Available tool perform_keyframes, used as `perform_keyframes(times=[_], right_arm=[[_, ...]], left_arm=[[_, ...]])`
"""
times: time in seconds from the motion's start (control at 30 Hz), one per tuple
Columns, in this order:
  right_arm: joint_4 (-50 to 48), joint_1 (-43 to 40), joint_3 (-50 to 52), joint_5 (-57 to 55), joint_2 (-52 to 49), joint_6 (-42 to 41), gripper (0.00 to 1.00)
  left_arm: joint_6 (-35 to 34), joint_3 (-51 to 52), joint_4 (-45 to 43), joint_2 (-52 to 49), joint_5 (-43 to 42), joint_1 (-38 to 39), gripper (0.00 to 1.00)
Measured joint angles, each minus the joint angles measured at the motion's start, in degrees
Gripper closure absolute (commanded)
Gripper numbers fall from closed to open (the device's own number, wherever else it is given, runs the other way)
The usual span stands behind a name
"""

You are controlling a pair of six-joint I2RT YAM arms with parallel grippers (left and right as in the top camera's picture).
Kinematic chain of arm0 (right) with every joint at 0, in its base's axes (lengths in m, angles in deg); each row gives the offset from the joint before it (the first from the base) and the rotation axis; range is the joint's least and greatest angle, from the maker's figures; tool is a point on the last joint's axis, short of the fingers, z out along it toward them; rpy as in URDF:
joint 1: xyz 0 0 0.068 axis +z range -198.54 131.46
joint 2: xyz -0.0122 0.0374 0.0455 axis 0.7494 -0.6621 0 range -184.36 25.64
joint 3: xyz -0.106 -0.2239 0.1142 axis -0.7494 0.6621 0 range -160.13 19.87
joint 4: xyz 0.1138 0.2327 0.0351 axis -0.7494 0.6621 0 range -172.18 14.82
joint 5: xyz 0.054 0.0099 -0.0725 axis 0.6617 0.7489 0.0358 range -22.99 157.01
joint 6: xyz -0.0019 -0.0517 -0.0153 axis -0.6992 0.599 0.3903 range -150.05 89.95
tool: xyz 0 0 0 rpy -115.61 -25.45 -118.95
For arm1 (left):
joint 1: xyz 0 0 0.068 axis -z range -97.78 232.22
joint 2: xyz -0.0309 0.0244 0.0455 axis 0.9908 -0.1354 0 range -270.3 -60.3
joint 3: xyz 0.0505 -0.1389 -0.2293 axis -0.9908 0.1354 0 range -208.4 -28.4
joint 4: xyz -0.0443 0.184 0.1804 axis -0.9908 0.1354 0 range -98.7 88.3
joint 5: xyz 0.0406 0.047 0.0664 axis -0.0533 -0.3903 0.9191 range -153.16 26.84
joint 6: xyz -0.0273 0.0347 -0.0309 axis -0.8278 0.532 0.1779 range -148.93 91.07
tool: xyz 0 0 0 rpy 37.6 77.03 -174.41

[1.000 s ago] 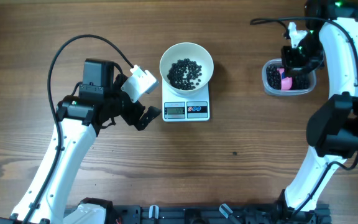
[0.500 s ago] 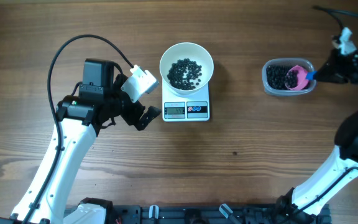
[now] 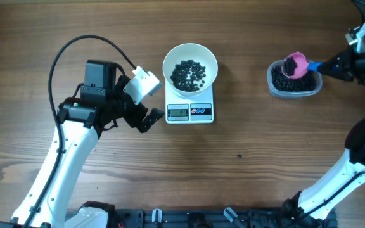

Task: Scoop item into bowl and weigh 150g on scale
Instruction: 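Lift the filled scoop and carry it toward the bowl, then tip the scoop over the bowl to pour beans in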

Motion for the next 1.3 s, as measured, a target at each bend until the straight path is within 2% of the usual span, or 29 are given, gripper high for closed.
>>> perform_keyframes(times=[0.2,0.33,0.5,0.77,1.0,1.1,1.3], right_arm=[[0.0,10.1,0.0,1.7,0.0,-0.9,0.96],[-0.2,20.0,0.0,2.3,0.1,-1.8,0.96],[-0.7,26.5,-0.2,2.8,0.1,-3.1,0.96],[-0.3,27.0,-5.7,2.9,0.3,-5.3,0.96],[-7.3,30.9,-6.5,2.4,0.6,-9.4,0.96],[-13.4,38.1,-6.6,-4.9,0.7,-13.4,0.96],[-16.5,49.9,-6.6,-24.7,0.7,-17.1,0.96]], left_arm=[[0.0,0.0,0.0,0.0,0.0,0.0,0.0],[0.0,0.0,0.0,0.0,0.0,0.0,0.0],[0.0,0.0,0.0,0.0,0.0,0.0,0.0],[0.0,0.0,0.0,0.0,0.0,0.0,0.0],[0.0,0.0,0.0,0.0,0.0,0.0,0.0],[0.0,0.0,0.0,0.0,0.0,0.0,0.0],[0.0,0.0,0.0,0.0,0.0,0.0,0.0]])
